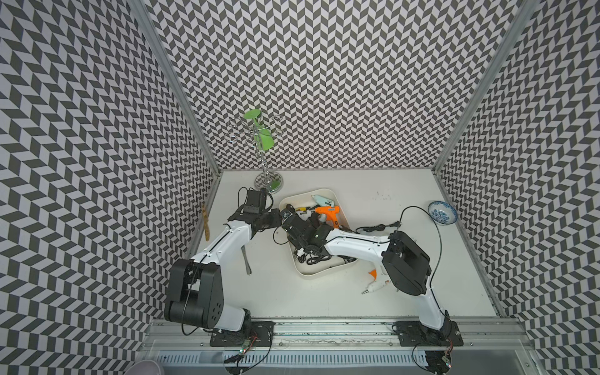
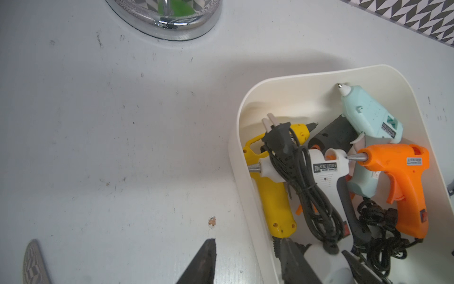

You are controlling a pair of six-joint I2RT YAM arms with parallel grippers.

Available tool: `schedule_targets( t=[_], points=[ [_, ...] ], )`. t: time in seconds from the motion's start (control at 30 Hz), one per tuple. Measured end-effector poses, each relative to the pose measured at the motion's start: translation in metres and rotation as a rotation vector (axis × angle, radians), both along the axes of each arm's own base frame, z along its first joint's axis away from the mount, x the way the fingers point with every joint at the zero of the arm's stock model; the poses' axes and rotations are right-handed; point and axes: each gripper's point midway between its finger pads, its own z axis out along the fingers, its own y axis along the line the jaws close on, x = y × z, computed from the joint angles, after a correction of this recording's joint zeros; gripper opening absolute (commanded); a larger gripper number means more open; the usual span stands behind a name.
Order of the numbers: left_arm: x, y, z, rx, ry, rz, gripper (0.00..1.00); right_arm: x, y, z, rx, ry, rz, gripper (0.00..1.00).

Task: Put the hot melt glue gun into the storage box
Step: Place the hot melt adhesive gun in the storage box.

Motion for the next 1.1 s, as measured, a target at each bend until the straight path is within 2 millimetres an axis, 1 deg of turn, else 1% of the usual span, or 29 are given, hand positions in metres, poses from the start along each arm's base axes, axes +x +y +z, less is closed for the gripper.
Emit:
schedule_targets(
  t=[0.3, 0.43, 0.53, 0.57, 0.6, 0.67, 0.7, 0.8, 0.87, 0.97, 1.03, 1.1],
  points=[
    [0.000, -0.001, 0.000, -0.003, 0.000, -0.003, 0.47, 0.001, 0.000, 0.005, 0.004, -0.022, 0.005, 0.09],
    [-0.001, -0.004, 0.000, -0.003, 0.001, -0.012, 0.47, -0.002, -0.008, 0.014, 0.014, -0.031, 0.004, 0.09],
    [-0.002, -0.006, 0.000, -0.003, 0.001, -0.018, 0.47, 0.000, -0.010, 0.021, 0.025, -0.040, -0.003, 0.09],
    [-0.002, -0.007, 0.000, -0.003, 0.001, -0.020, 0.47, 0.001, -0.011, 0.021, 0.025, -0.040, -0.005, 0.61],
    [-0.002, -0.008, 0.000, -0.003, 0.001, -0.023, 0.47, 0.001, -0.011, 0.020, 0.029, -0.031, -0.001, 0.75],
    [-0.002, -0.009, 0.000, -0.003, 0.001, -0.024, 0.47, 0.000, -0.006, 0.019, 0.045, 0.003, 0.022, 0.82],
    [-0.002, -0.009, 0.000, -0.003, 0.001, -0.024, 0.47, 0.001, -0.003, 0.018, 0.053, 0.020, 0.032, 0.84],
    [-0.002, -0.008, 0.000, -0.002, 0.001, -0.022, 0.47, 0.007, 0.009, 0.013, 0.090, 0.074, 0.045, 0.84],
    [-0.002, -0.007, 0.000, 0.002, 0.002, -0.018, 0.47, 0.009, 0.011, 0.006, 0.100, 0.101, 0.047, 0.84],
    [-0.002, -0.008, 0.002, 0.001, -0.006, -0.019, 0.47, 0.007, 0.006, -0.004, 0.098, 0.151, 0.045, 0.84],
    [-0.003, -0.008, 0.007, -0.001, -0.017, -0.021, 0.47, 0.007, 0.004, -0.007, 0.115, 0.175, 0.042, 0.84],
    [-0.003, -0.008, 0.011, -0.003, -0.028, -0.020, 0.47, 0.005, -0.003, -0.007, 0.133, 0.202, 0.033, 0.84]
  ],
)
